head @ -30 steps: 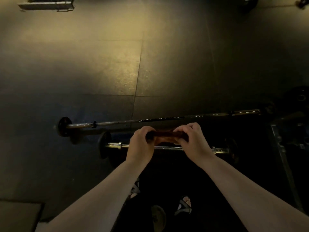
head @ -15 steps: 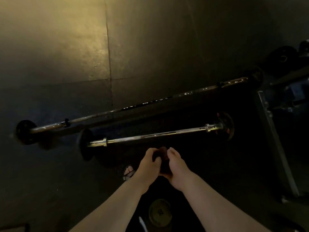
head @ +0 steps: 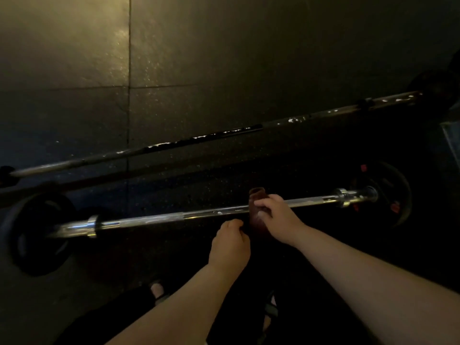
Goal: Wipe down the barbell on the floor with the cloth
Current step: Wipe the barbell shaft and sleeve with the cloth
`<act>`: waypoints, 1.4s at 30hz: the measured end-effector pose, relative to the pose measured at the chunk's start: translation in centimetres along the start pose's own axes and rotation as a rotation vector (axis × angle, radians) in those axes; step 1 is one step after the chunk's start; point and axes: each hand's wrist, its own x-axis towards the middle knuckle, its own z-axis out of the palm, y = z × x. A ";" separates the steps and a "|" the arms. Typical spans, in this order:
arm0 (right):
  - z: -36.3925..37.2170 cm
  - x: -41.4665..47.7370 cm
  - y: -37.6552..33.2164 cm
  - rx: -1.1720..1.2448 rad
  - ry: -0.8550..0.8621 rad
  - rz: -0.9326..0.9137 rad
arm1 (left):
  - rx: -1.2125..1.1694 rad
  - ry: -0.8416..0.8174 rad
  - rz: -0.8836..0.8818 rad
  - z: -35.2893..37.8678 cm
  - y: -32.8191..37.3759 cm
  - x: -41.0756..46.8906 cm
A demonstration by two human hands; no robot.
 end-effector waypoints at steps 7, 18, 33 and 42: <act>7.1 9.8 7.8 -0.271 0.018 -0.240 | 0.426 0.221 0.279 7.8 -6.8 11.4; 11.8 13.0 10.6 -0.506 0.554 -0.316 | 0.712 0.307 0.401 10.0 -9.4 17.3; 12.3 12.5 12.6 -0.555 0.521 -0.422 | 0.765 0.339 0.455 8.8 -11.8 16.7; 14.2 12.9 12.1 -0.516 0.548 -0.410 | 0.700 0.368 0.422 9.6 -12.4 17.3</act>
